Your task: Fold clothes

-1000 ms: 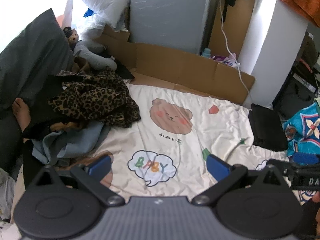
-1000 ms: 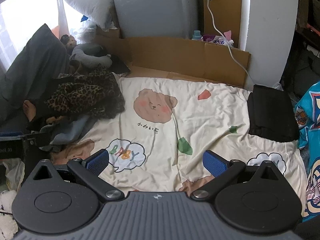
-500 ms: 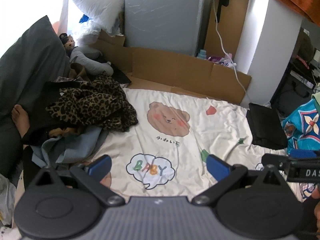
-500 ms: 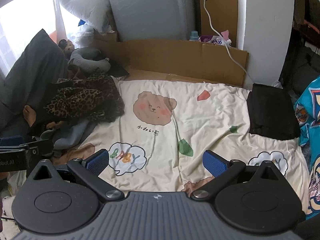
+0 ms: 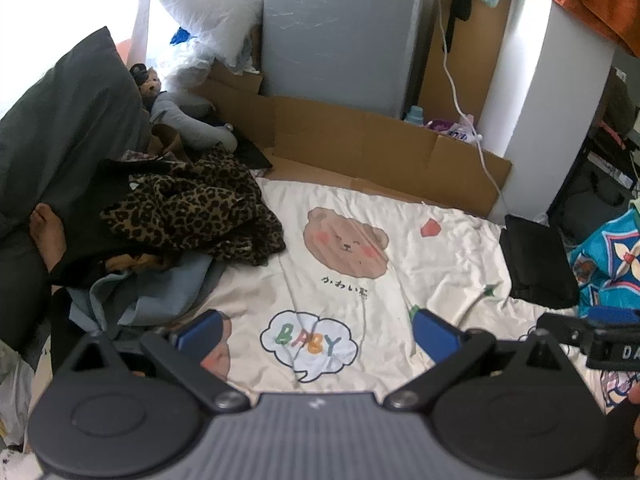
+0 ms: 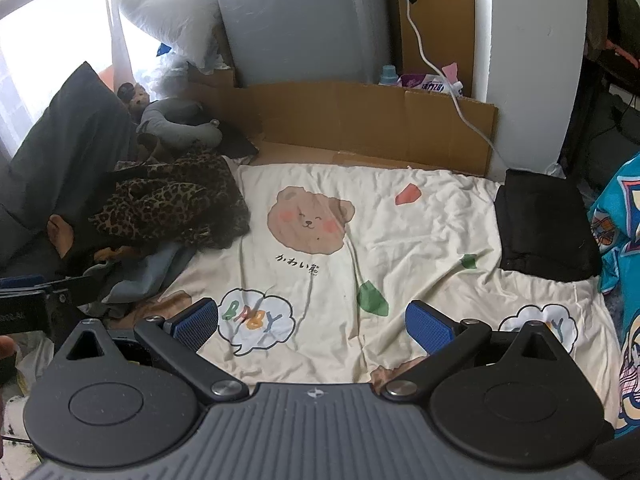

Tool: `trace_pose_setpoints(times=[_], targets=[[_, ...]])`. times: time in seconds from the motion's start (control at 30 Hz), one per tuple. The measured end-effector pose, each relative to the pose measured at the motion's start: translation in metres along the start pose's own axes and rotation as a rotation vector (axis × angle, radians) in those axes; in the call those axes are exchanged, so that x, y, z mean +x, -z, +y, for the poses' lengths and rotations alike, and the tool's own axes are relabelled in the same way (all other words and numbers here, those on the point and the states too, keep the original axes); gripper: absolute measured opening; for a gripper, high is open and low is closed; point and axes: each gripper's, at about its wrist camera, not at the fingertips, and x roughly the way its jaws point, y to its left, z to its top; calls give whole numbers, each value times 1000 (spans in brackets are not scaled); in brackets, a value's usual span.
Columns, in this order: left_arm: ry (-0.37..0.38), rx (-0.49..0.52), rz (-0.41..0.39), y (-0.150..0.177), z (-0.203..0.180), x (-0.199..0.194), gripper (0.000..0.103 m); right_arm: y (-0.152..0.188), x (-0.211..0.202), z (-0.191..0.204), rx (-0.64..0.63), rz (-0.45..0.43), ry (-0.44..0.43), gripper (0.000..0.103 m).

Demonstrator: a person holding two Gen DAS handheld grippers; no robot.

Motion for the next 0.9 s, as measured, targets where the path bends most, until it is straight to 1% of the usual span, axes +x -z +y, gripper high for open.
trace_pose_setpoints(times=[0.13, 0.33, 0.47, 0.67, 0.8, 0.9], targets=[[-5, 17, -10, -2, -1, -1, 102, 0, -2, 2, -15, -17, 2, 103], [1, 35, -23, -5, -5, -2, 102, 0, -1, 1, -4, -11, 5, 103], [-3, 35, -41, 8, -9, -7, 102, -1, 0, 0, 5, -12, 0, 103], [3, 24, -36, 7, -5, -5, 102, -1, 0, 2, -5, -11, -5, 103], [3, 13, -19, 7, -1, -2, 102, -2, -3, 1, 5, -31, -13, 103], [3, 7, -24, 4, 1, -4, 102, -2, -4, 1, 7, -33, -8, 103]])
